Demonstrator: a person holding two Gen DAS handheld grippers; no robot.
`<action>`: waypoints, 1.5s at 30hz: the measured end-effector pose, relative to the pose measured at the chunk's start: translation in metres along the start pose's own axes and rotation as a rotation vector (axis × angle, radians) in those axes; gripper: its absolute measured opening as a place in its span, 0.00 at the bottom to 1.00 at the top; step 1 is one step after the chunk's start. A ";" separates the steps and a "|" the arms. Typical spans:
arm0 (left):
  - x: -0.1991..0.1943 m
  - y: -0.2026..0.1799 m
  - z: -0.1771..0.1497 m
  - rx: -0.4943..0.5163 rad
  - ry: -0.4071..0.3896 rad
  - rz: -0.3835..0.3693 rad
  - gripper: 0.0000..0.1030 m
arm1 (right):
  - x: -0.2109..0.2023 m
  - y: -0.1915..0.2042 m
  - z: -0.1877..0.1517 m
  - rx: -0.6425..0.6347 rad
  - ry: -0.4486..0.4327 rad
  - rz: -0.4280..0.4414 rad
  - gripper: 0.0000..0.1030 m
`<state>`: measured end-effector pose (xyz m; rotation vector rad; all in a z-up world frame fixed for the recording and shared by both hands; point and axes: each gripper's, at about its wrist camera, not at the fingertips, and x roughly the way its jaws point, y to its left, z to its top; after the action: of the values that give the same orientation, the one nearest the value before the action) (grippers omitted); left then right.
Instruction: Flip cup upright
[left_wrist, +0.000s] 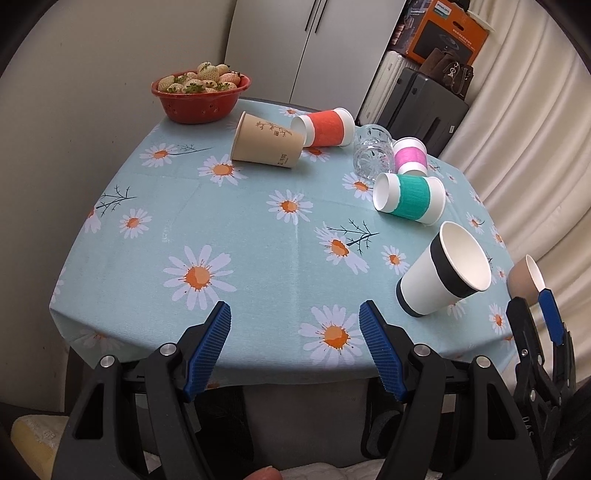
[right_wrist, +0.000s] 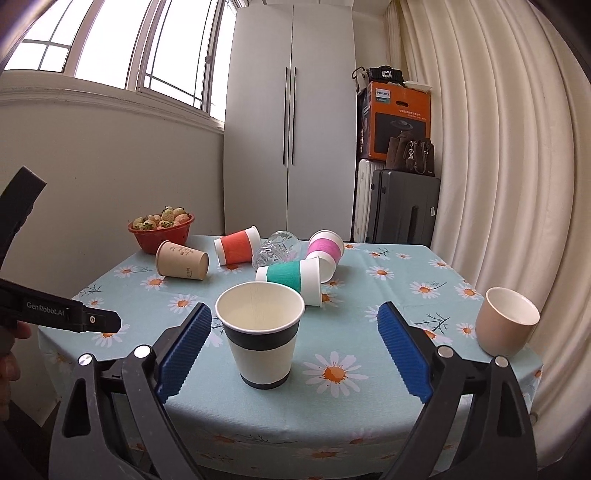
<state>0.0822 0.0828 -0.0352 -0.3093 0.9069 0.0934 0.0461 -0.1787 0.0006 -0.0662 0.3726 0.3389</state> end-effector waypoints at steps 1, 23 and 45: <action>-0.002 -0.002 -0.001 0.010 -0.010 0.003 0.68 | -0.006 -0.002 0.004 -0.009 -0.005 0.004 0.89; -0.059 -0.056 -0.041 0.161 -0.229 -0.062 0.68 | -0.060 -0.072 0.035 -0.023 0.140 0.103 0.89; -0.072 -0.068 -0.065 0.190 -0.245 -0.093 0.68 | -0.054 -0.068 0.017 -0.059 0.229 0.096 0.89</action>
<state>0.0025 0.0023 -0.0009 -0.1586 0.6520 -0.0409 0.0280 -0.2578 0.0361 -0.1464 0.5937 0.4385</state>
